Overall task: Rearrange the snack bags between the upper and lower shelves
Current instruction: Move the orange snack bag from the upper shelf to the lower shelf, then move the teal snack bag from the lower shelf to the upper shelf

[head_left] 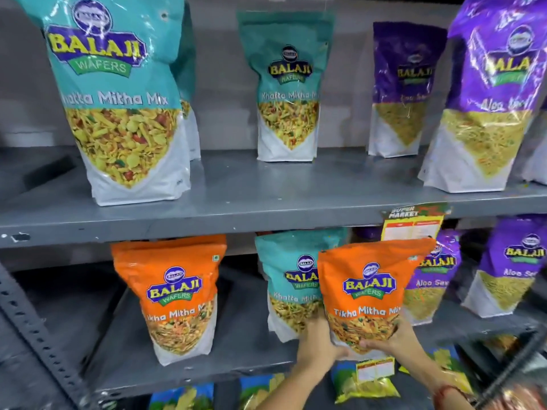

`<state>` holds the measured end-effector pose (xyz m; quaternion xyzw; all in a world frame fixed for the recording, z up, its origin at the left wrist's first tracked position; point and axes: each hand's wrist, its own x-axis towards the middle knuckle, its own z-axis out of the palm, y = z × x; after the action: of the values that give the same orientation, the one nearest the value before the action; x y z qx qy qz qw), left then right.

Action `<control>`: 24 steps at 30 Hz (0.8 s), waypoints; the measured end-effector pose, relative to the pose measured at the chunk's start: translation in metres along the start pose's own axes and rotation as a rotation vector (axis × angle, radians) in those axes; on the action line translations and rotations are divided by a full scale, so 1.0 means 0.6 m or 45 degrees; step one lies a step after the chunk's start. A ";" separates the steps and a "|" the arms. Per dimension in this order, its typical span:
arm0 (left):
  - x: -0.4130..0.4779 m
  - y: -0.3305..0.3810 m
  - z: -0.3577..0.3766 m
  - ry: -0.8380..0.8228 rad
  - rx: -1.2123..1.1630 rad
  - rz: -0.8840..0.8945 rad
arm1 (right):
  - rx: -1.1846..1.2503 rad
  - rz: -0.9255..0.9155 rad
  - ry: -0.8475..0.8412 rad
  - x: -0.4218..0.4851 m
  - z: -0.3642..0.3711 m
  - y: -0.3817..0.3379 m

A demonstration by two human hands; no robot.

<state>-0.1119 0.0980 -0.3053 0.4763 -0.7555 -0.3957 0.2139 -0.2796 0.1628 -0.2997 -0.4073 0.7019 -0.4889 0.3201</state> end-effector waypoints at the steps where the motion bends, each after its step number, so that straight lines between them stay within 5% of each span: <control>1: 0.007 -0.004 0.006 0.009 0.024 -0.022 | -0.021 0.041 0.004 0.008 0.002 0.005; 7: 0.044 -0.007 0.027 0.091 0.169 0.035 | -0.105 0.177 -0.021 0.048 -0.002 0.048; 13: 0.016 -0.041 -0.001 0.175 -0.061 0.128 | -0.136 0.145 0.091 0.044 0.006 0.044; 20: -0.001 -0.141 -0.099 0.700 -0.092 0.119 | -0.191 0.084 0.291 0.035 0.035 0.057; 24: 0.039 -0.171 -0.129 0.380 -0.161 -0.080 | -0.277 0.044 0.555 0.007 0.058 0.068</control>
<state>-0.0121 0.0229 -0.3428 0.5388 -0.6736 -0.3740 0.3409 -0.2628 0.1520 -0.3494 -0.3120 0.8098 -0.4813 0.1238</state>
